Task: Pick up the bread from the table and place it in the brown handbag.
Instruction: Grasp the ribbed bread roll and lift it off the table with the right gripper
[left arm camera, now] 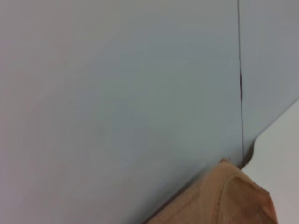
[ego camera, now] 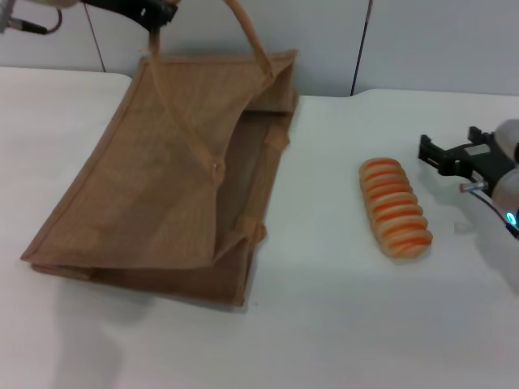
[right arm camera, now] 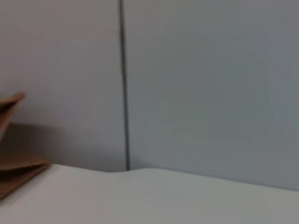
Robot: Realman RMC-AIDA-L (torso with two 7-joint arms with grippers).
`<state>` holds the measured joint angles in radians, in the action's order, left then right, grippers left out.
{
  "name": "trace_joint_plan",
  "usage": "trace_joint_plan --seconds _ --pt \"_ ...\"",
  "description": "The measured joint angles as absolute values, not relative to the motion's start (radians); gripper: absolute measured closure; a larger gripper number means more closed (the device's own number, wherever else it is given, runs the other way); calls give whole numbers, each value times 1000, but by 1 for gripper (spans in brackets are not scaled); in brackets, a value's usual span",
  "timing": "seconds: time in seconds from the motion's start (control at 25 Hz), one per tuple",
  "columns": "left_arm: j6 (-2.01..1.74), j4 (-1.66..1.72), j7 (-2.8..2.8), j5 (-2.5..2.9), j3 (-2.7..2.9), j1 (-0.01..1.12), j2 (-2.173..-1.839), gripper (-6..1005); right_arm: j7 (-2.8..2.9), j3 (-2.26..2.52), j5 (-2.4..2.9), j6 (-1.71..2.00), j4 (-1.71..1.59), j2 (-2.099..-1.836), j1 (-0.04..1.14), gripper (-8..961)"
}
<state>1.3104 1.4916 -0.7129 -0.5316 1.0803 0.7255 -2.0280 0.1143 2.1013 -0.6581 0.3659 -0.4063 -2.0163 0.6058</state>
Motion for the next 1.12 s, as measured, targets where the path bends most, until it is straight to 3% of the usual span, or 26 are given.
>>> trace_joint_plan --seconds 0.32,0.64,0.92,1.12 --pt "1375 1596 -710 -529 1069 738 -2025 876 112 2096 -594 269 -524 -2012 589 72" --pt "1385 1611 -710 -523 1076 738 -2026 877 111 1966 -401 -57 -970 -1957 439 72" --pt "1385 1614 -711 -518 1079 739 -2028 877 94 1865 -267 -487 -1271 -1976 385 72" --pt "1385 1621 -710 -506 1080 738 -2028 877 18 1838 -275 -670 -1349 -2006 397 72"
